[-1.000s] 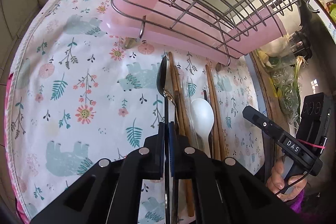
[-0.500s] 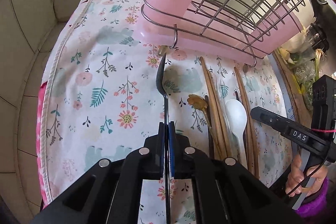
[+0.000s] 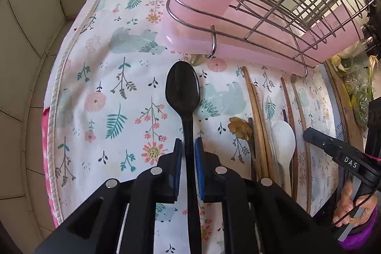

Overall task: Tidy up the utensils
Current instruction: 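Grasp the black spoon with the left gripper while the right gripper grasps a wooden chopstick, then lift the black spoon with the left gripper while the right gripper lifts the chopstick toward the pink cup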

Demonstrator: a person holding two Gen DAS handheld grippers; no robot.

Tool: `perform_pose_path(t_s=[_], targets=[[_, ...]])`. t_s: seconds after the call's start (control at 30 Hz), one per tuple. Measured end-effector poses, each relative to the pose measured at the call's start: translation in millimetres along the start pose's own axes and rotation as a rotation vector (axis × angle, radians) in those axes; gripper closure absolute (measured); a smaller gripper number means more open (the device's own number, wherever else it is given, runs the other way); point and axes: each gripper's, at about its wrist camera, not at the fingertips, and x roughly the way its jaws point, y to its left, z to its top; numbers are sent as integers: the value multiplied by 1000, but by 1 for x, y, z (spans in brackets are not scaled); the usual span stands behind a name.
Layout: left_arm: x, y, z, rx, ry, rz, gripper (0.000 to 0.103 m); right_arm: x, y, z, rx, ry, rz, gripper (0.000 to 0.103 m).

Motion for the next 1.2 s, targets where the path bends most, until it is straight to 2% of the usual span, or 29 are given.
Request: perform_pose_path(t_s=[0.27, 0.4, 0.53, 0.73, 1.0, 1.2], targets=[[5, -1, 15, 9, 45, 2, 89, 13, -7, 18, 17, 74, 18, 92], [5, 2, 15, -3, 51, 2, 89, 13, -11, 19, 25, 59, 45, 92], [0, -1, 11, -4, 21, -15, 96, -1, -31, 7, 59, 19, 76, 96], [-39, -7, -1, 25, -103, -14, 97, -41, -44, -11, 63, -118, 114, 96], [-112, -11, -22, 23, -323, -45, 100, -118, -39, -32, 1, -377, 134, 96], [-159, -19, -23, 16, -474, -57, 100, -162, -10, -16, -44, -587, 164, 96]])
